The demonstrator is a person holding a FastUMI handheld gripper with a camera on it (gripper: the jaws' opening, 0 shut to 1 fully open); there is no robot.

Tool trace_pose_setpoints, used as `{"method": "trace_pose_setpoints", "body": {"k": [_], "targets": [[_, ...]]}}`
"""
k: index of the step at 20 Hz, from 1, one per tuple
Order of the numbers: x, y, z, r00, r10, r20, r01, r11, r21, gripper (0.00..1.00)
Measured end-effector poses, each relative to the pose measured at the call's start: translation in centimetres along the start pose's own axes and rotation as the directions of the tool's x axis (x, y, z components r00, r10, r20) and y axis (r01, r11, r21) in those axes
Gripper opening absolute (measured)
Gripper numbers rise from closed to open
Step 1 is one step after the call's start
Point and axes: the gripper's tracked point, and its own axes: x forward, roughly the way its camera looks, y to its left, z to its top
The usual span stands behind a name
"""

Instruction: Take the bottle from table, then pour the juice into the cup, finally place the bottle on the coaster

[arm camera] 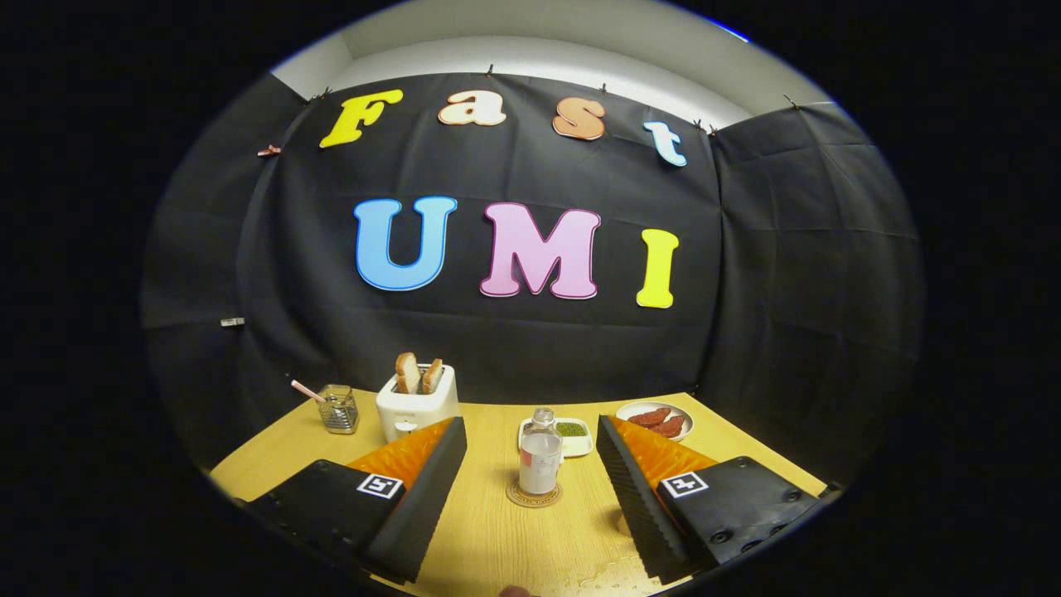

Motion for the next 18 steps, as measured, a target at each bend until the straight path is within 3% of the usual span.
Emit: {"method": "trace_pose_setpoints", "body": {"k": [9, 18], "targets": [[-7.9, -2.5, 3.4, 0.999, 0.03, -0.016, -0.031, 0.996, -0.08, 0.97], [-8.6, -2.1, 3.5, 0.999, 0.034, -0.041, -0.037, 0.997, -0.065, 0.97]]}}
